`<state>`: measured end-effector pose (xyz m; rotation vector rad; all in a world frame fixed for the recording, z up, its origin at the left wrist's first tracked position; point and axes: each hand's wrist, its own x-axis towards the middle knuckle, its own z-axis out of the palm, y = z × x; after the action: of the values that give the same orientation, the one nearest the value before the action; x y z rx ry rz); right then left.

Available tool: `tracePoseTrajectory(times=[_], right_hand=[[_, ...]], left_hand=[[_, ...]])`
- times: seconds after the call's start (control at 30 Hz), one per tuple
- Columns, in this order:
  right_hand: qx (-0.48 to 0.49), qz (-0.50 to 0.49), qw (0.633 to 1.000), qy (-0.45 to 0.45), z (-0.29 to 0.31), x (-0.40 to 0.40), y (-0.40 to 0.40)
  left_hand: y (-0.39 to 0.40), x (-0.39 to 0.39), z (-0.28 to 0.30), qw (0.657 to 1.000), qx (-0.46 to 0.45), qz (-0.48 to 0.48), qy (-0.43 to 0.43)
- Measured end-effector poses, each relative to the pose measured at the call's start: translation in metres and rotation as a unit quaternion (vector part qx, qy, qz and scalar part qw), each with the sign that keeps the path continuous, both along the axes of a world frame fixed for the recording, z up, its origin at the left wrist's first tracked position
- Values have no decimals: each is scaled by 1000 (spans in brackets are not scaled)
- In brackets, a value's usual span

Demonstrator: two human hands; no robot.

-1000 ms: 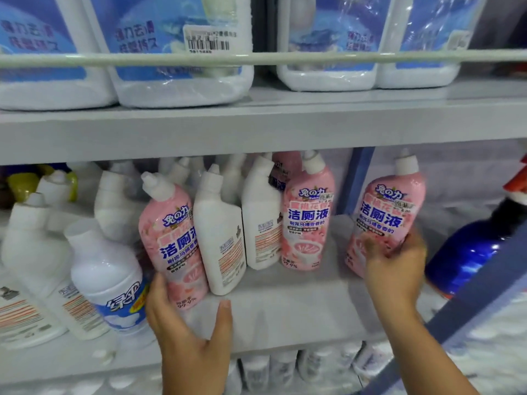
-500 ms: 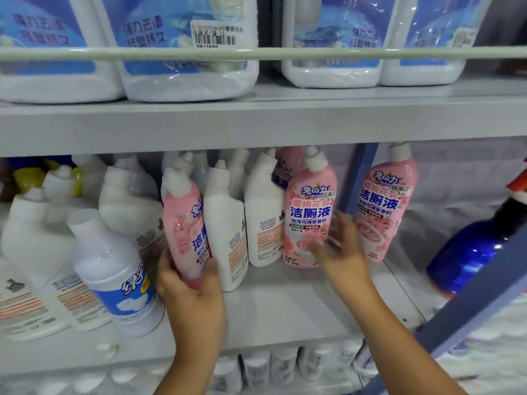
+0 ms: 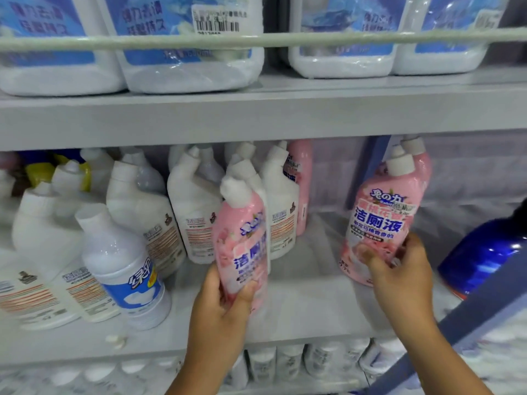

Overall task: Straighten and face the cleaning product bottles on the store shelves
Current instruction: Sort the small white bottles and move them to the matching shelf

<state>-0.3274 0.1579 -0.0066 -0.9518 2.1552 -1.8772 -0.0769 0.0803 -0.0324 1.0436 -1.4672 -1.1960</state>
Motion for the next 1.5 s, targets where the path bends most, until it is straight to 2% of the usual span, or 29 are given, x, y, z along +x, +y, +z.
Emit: tracePoseTrajectory(times=[0.13, 0.23, 0.3, 0.33, 0.4, 0.43, 0.5, 0.57, 0.63, 0.73, 0.83, 0.9, 1.0, 1.1, 1.23, 1.3, 1.37, 1.47, 1.5], right_hand=[[25, 1, 999, 23, -10, -6, -14], [92, -33, 994, 47, -7, -4, -12], [49, -85, 993, 68, -3, 7, 2], [4, -82, 993, 90, -1, 16, 9], [-66, 25, 994, 78, 0, 34, 16], [-69, 102, 992, 42, -2, 40, 14], [-32, 210, 977, -11, -5, 42, 4], [10, 241, 970, -26, -3, 45, -9], [20, 205, 978, -29, -2, 46, -16], [-5, 117, 992, -43, 2, 48, -14], [-30, 37, 998, -38, 2, 40, -4], [-18, -2, 1000, -4, 3, 36, -2], [1, -26, 999, 30, 0, 29, -9], [14, -24, 999, 34, -5, 21, -15], [99, -49, 992, 68, -4, 18, -9], [73, -72, 993, 66, -7, 23, 1], [0, -89, 993, 80, -7, 33, 12], [-94, -41, 990, 94, -3, 53, 20], [-116, -8, 990, 85, -2, 59, 20]], left_hand=[[3, -20, 0, 994, 16, -108, -2], [3, -37, 4, 986, 8, -162, -30], [-1, -47, 7, 977, -31, -191, -93], [-5, -49, 11, 966, -78, -188, -156], [-14, -47, 18, 936, -209, -125, -255], [-16, -43, 23, 931, -254, -74, -251], [-24, -33, 32, 950, -273, 40, -143], [-37, -26, 33, 959, -247, 116, -71], [-52, -23, 34, 968, -213, 115, -68], [-67, -26, 41, 986, -147, 28, -74], [-75, -32, 49, 978, -156, 24, -136], [-73, -37, 55, 979, -127, 19, -158], [-67, -40, 53, 986, -95, -13, -134], [-51, -49, 50, 985, -104, -32, -133], [-36, -63, 41, 982, -122, -71, -129], [-37, -60, 33, 978, -134, -98, -126], [-40, -48, 34, 972, -186, -48, -133], [-58, -23, 53, 934, -311, 147, -95], [-67, -17, 65, 922, -322, 193, -90]])
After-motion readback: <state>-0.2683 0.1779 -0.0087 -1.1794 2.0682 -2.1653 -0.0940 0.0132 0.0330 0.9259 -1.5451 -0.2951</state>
